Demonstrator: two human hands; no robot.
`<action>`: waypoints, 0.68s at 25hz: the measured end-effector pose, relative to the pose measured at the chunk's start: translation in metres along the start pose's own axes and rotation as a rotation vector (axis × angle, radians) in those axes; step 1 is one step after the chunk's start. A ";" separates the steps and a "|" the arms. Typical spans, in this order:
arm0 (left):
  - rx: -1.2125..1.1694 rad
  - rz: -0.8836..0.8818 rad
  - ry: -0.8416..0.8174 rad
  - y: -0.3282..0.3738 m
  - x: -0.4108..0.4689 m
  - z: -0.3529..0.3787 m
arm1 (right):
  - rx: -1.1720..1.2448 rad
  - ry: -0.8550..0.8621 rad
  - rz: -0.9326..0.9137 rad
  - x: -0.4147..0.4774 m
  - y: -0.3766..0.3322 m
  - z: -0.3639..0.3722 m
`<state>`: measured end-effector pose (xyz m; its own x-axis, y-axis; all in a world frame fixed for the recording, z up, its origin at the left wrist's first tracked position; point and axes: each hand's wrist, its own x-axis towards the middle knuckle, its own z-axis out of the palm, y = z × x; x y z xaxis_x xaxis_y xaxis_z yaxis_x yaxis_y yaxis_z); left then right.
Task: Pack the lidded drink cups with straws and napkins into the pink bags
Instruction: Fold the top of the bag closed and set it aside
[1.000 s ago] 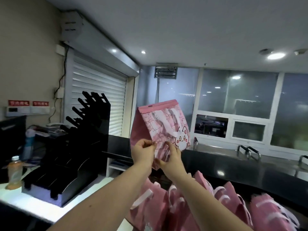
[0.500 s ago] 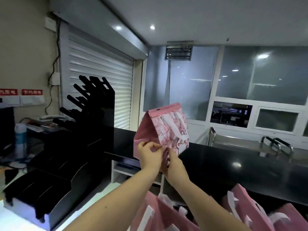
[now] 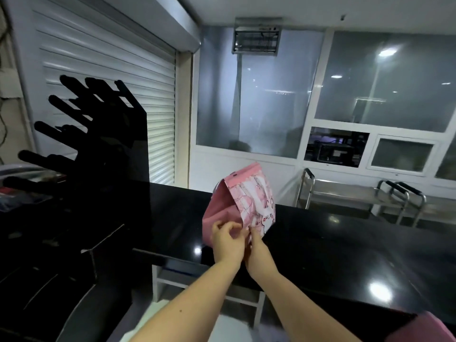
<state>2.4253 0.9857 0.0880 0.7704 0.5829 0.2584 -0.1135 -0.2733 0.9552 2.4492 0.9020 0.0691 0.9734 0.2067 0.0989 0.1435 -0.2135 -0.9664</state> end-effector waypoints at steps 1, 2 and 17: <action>0.007 0.029 -0.012 -0.007 0.005 -0.003 | -0.111 0.020 -0.039 0.007 0.007 -0.005; 0.020 0.060 0.012 -0.012 0.010 -0.008 | -0.217 0.016 -0.064 0.015 0.012 -0.012; 0.124 -0.017 -0.029 -0.020 0.074 -0.008 | -0.159 0.264 -0.081 0.078 -0.017 -0.013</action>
<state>2.4795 1.0410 0.0892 0.7898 0.5659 0.2366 -0.0239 -0.3571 0.9338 2.5248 0.9096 0.0958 0.9675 -0.0216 0.2521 0.2280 -0.3572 -0.9058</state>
